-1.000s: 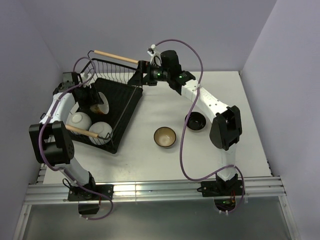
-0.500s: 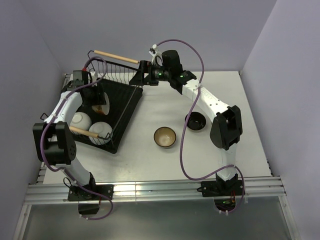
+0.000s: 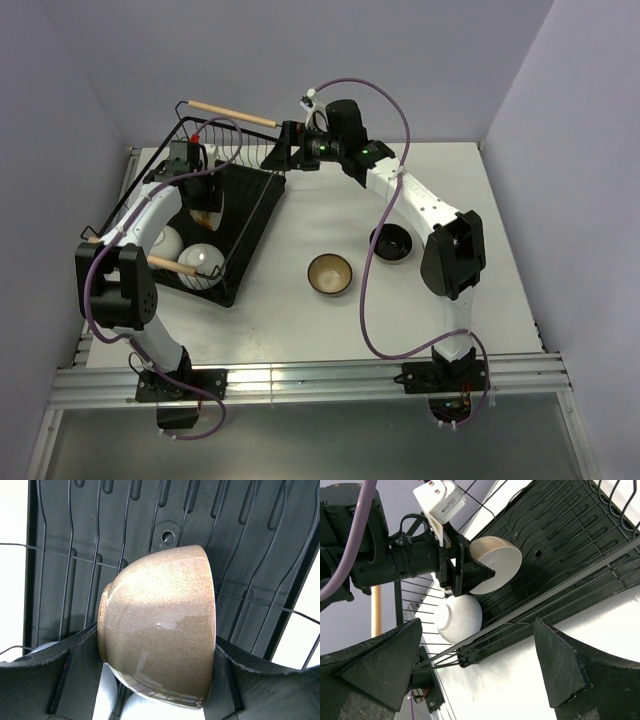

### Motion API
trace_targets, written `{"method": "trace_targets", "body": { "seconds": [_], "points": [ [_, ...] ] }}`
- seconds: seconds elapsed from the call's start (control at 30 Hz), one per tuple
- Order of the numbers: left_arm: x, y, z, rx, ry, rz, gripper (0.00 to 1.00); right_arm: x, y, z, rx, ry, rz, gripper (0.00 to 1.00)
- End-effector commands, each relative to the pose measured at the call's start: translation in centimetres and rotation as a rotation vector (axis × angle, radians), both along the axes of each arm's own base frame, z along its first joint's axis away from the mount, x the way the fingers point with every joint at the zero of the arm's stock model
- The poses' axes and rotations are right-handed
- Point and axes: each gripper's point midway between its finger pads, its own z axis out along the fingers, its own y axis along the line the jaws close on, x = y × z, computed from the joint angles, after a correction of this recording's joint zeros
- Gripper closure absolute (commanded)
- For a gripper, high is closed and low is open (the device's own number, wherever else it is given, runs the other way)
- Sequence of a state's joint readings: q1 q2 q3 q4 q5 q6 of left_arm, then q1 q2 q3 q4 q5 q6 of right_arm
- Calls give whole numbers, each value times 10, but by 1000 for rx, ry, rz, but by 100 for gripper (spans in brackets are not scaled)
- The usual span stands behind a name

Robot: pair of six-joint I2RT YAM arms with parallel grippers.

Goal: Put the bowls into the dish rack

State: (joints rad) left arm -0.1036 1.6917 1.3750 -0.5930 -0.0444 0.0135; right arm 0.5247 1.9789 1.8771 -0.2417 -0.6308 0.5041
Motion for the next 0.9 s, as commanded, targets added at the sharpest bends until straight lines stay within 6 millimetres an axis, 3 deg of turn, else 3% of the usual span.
{"method": "trace_targets", "body": {
  "seconds": [0.0, 0.47, 0.87],
  "points": [
    [17, 0, 21, 82, -93, -30, 100, -6, -11, 41, 35, -82, -1, 0],
    [-6, -7, 11, 88, -33, -52, 100, -3, -13, 37, 18, -78, -8, 0],
    [-16, -11, 14, 135, -46, -40, 91, -2, -14, 39, 15, -82, -13, 0]
  ]
}}
